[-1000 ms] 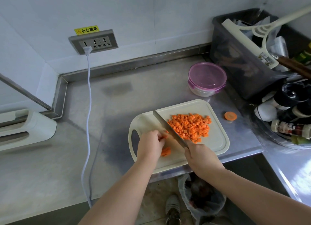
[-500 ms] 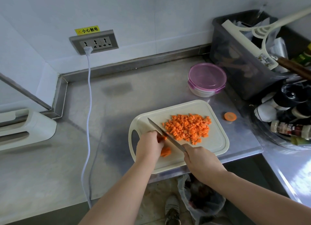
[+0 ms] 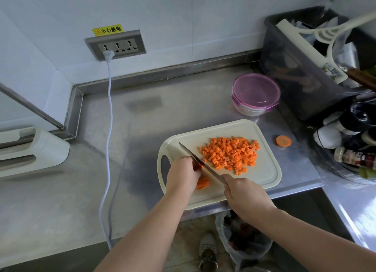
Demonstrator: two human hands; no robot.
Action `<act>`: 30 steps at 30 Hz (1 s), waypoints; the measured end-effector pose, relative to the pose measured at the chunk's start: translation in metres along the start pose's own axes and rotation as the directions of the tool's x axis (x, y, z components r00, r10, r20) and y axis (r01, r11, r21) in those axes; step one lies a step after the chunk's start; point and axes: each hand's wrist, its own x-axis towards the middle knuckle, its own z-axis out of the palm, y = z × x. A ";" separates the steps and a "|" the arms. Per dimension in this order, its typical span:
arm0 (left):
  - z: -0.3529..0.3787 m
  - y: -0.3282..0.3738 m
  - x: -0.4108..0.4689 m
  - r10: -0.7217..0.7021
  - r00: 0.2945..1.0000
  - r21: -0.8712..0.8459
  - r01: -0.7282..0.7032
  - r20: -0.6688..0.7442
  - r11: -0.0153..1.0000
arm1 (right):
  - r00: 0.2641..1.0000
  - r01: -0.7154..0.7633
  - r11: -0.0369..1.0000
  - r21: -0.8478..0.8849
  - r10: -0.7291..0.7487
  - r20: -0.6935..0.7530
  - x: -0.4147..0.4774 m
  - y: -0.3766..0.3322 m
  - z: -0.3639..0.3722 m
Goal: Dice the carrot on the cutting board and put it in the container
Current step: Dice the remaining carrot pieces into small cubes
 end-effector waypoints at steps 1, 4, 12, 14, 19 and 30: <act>0.000 0.000 0.000 0.000 1.000 0.001 0.000 0.000 1.000 | 1.000 -0.001 1.000 -0.009 0.001 0.005 0.000 -0.001 0.000; -0.001 0.002 0.000 -0.004 1.000 -0.007 0.004 0.008 1.000 | 0.999 -0.010 0.999 -0.041 0.011 0.033 0.002 -0.003 -0.001; -0.002 0.002 0.001 0.012 1.000 -0.007 -0.012 0.016 1.000 | 0.994 -0.079 0.997 -0.003 0.079 0.078 0.008 -0.004 -0.003; -0.002 0.004 0.004 0.026 0.999 -0.018 -0.026 0.028 1.000 | 0.995 -0.092 0.994 0.058 0.090 0.041 0.007 0.000 -0.004; 0.003 0.014 0.016 0.052 0.997 -0.093 -0.046 0.064 0.995 | 0.992 -0.087 0.990 0.108 0.095 -0.078 0.001 0.013 -0.011; -0.024 -0.017 0.001 0.175 0.940 0.020 -0.189 0.293 0.982 | 0.992 -0.001 0.983 0.184 0.025 -0.127 -0.008 0.013 -0.011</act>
